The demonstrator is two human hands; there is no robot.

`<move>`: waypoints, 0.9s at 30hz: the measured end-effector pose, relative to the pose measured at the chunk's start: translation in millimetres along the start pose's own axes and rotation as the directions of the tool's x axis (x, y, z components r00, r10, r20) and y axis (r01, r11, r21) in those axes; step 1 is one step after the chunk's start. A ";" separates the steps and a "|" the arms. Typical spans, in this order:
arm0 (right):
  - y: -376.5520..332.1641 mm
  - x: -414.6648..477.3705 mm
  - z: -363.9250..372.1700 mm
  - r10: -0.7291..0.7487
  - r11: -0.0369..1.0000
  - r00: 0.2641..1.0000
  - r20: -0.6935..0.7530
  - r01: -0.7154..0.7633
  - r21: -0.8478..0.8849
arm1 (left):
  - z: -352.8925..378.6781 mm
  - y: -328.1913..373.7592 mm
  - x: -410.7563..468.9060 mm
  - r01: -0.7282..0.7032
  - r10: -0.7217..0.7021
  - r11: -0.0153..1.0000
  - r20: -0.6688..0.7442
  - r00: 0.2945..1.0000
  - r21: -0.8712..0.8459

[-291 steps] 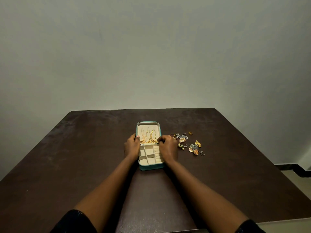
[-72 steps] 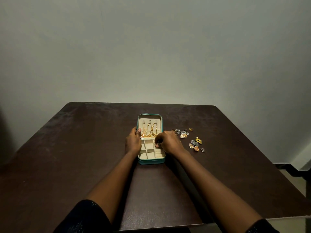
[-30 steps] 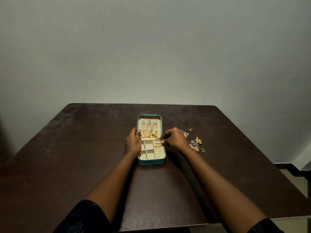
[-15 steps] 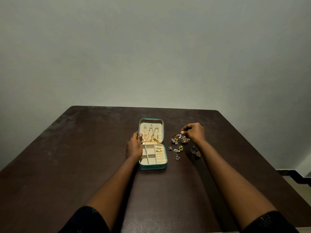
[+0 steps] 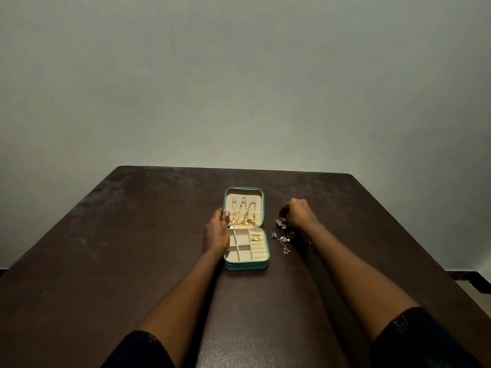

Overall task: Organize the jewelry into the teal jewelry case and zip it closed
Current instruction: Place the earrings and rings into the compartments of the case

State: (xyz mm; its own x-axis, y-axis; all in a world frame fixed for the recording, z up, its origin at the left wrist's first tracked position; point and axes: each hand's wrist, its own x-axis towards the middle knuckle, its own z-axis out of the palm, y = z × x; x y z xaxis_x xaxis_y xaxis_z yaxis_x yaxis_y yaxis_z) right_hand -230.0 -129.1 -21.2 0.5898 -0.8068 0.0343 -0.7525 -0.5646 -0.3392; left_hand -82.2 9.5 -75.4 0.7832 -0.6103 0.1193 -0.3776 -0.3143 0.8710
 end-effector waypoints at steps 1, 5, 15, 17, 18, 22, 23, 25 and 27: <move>-2.1 -0.4 1.0 -0.015 1.000 1.000 -0.003 0.015 -0.026 | 0.4 -0.8 0.9 0.003 -0.003 1.000 0.003 1.000 -0.004; -6.7 -2.5 5.0 -0.030 0.995 1.000 -0.008 0.029 -0.099 | 1.2 -3.0 2.0 0.005 -0.004 1.000 0.007 1.000 -0.020; -11.3 -11.6 -3.5 0.055 0.989 0.988 -0.144 -0.034 0.145 | 4.2 -5.8 5.3 -0.019 0.019 1.000 -0.001 1.000 -0.019; -14.8 -14.9 -7.8 0.035 0.972 0.993 -0.110 -0.009 0.234 | 5.1 -6.6 6.3 -0.023 0.023 0.999 -0.002 1.000 -0.025; -17.2 -18.0 -9.7 0.014 0.964 0.996 -0.090 0.010 0.267 | 4.8 -6.8 6.4 -0.024 0.024 0.999 -0.001 1.000 -0.023; -29.1 -33.7 -12.5 -0.094 0.949 0.994 -0.048 0.104 0.297 | 5.3 -8.4 7.1 -0.025 0.025 0.999 0.001 1.000 -0.023; -31.8 -36.7 -11.9 -0.116 0.953 0.993 -0.031 0.120 0.277 | 5.5 -8.7 7.2 -0.025 0.025 0.999 -0.003 1.000 -0.020; -36.6 -41.0 -10.6 -0.175 0.959 0.984 0.015 0.168 0.227 | 5.5 -8.4 7.8 -0.019 0.019 1.000 -0.010 1.000 -0.014; -39.3 -44.4 -9.2 -0.241 0.957 0.968 0.066 0.226 0.180 | 5.8 -8.1 8.2 -0.020 0.020 1.000 -0.013 1.000 -0.007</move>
State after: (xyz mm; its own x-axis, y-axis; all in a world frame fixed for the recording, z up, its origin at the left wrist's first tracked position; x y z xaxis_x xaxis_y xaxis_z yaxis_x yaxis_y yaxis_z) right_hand -229.3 -72.7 -0.7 0.7720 -0.6334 0.0530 -0.5342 -0.6917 -0.4860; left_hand -75.6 2.8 -84.2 0.7822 -0.6065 0.1428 -0.3894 -0.2970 0.8719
